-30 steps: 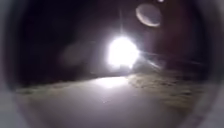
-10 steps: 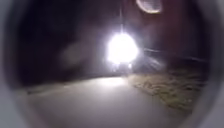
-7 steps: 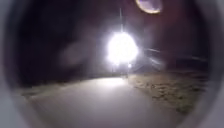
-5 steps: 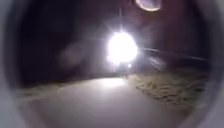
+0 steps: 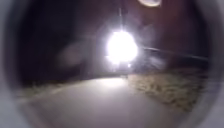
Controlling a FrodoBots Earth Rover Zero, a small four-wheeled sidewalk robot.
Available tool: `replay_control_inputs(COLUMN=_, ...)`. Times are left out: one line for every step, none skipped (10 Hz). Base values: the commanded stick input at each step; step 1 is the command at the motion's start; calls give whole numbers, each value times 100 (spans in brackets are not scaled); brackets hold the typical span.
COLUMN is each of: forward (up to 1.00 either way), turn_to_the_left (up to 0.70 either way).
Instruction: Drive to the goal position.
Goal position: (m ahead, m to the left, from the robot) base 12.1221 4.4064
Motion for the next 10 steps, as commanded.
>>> replay_control_inputs(forward=85, turn_to_the_left=0)
replay_control_inputs(forward=85, turn_to_the_left=0)
replay_control_inputs(forward=85, turn_to_the_left=0)
replay_control_inputs(forward=85, turn_to_the_left=0)
replay_control_inputs(forward=85, turn_to_the_left=0)
replay_control_inputs(forward=85, turn_to_the_left=0)
replay_control_inputs(forward=85, turn_to_the_left=0)
replay_control_inputs(forward=85, turn_to_the_left=0)
replay_control_inputs(forward=85, turn_to_the_left=0)
replay_control_inputs(forward=85, turn_to_the_left=0)
